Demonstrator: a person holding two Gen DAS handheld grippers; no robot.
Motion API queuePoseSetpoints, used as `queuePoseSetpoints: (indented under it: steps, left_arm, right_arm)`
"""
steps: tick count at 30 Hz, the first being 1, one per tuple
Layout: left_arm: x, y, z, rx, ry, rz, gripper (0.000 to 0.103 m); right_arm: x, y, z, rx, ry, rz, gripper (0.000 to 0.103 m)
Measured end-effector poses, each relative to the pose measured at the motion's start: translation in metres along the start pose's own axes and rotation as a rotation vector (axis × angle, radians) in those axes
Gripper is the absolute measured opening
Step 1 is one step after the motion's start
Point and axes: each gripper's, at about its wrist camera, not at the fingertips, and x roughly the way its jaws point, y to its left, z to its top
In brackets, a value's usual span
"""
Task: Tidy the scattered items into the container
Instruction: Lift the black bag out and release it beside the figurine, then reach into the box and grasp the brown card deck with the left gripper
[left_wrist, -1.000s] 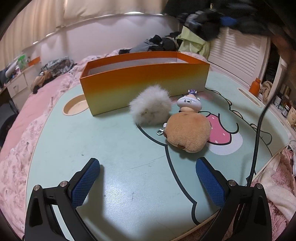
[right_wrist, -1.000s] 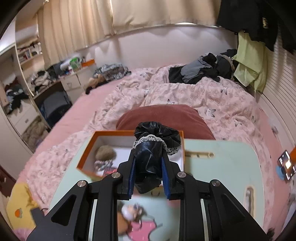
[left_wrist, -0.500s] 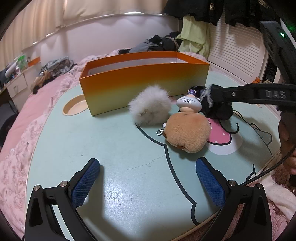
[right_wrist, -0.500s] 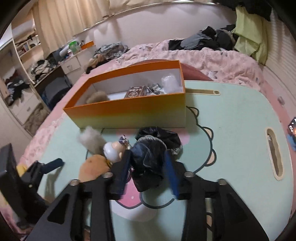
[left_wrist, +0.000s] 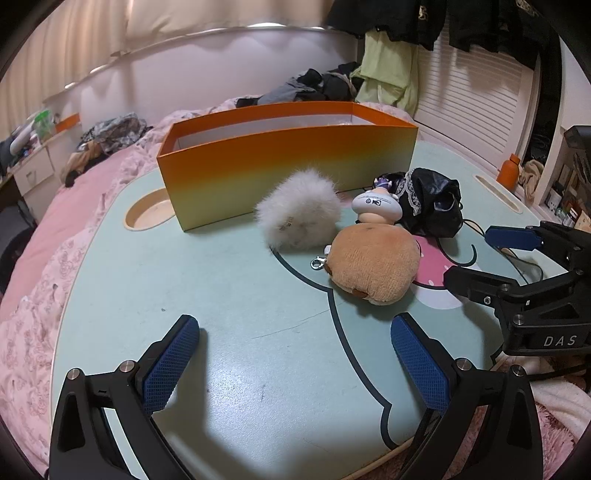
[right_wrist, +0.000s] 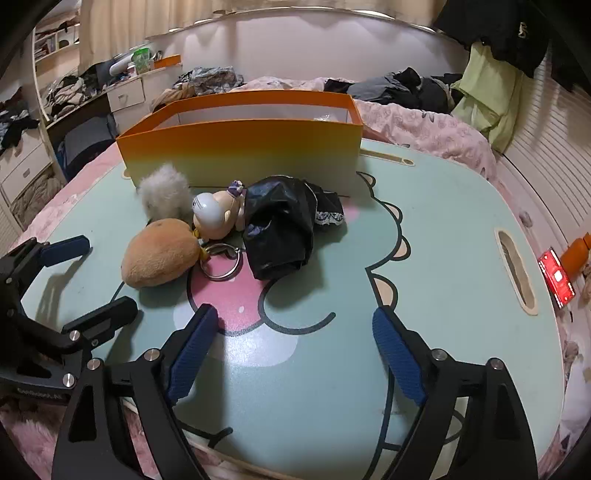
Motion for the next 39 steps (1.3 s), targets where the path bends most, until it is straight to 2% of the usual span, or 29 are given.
queuePoseSetpoints:
  steps: [3, 10, 14, 15, 18, 21, 23, 25, 27, 28, 29, 30, 31, 32, 33, 35, 39]
  left_arm:
    - [0.0, 0.0, 0.0, 0.001, 0.001, -0.001, 0.103]
    - [0.001, -0.001, 0.001, 0.003, 0.002, -0.005, 0.103]
    - [0.004, 0.001, 0.011, -0.001, 0.036, 0.006, 0.103]
    - [0.002, 0.002, 0.018, -0.003, 0.032, 0.013, 0.102]
    - [-0.023, 0.005, 0.053, 0.0, -0.06, 0.014, 0.102]
    - [-0.035, 0.009, 0.103, -0.014, -0.066, -0.057, 0.102]
    - [-0.025, 0.012, 0.14, -0.035, -0.034, -0.103, 0.102]
    - [0.0, 0.013, 0.168, -0.049, 0.031, -0.096, 0.101]
    - [0.043, 0.013, 0.187, -0.064, 0.149, -0.079, 0.085]
    - [0.067, 0.013, 0.192, -0.075, 0.219, -0.076, 0.081]
    - [0.086, 0.014, 0.193, -0.089, 0.275, -0.074, 0.073]
    - [0.101, 0.016, 0.193, -0.102, 0.316, -0.066, 0.065]
    - [0.115, 0.016, 0.192, -0.116, 0.35, -0.051, 0.062]
    - [0.128, 0.016, 0.192, -0.132, 0.373, -0.031, 0.055]
    - [0.137, 0.017, 0.192, -0.147, 0.382, -0.01, 0.053]
    - [0.147, 0.017, 0.194, -0.161, 0.377, 0.009, 0.053]
    - [0.153, 0.022, 0.195, -0.197, 0.381, -0.04, 0.053]
  right_arm:
    - [0.002, -0.003, -0.002, 0.011, 0.008, -0.003, 0.103]
    - [0.003, -0.003, -0.004, 0.009, 0.004, -0.002, 0.103]
    - [0.002, -0.001, -0.005, 0.008, -0.001, 0.0, 0.103]
    - [0.002, -0.001, -0.005, 0.008, -0.001, 0.001, 0.103]
    - [0.002, 0.0, -0.004, 0.008, -0.001, 0.001, 0.103]
    - [0.002, 0.0, -0.004, 0.007, -0.001, 0.002, 0.103]
    - [0.002, 0.0, -0.004, 0.007, -0.002, 0.002, 0.103]
    - [0.002, 0.0, -0.004, 0.007, -0.002, 0.002, 0.103]
    - [0.002, 0.0, -0.003, 0.006, -0.003, 0.002, 0.103]
    - [0.002, 0.0, -0.003, 0.006, -0.003, 0.003, 0.103]
    - [0.002, 0.0, -0.003, 0.006, -0.003, 0.003, 0.103]
    - [0.002, 0.001, -0.003, 0.006, -0.003, 0.003, 0.103]
    - [0.002, 0.001, -0.003, 0.006, -0.004, 0.003, 0.103]
    - [0.002, 0.0, -0.003, 0.005, -0.005, 0.004, 0.103]
    - [0.002, 0.0, -0.002, 0.004, -0.005, 0.005, 0.103]
    - [0.003, 0.0, -0.002, 0.002, -0.007, 0.007, 0.103]
    - [0.003, -0.001, 0.0, 0.0, -0.009, 0.009, 0.103]
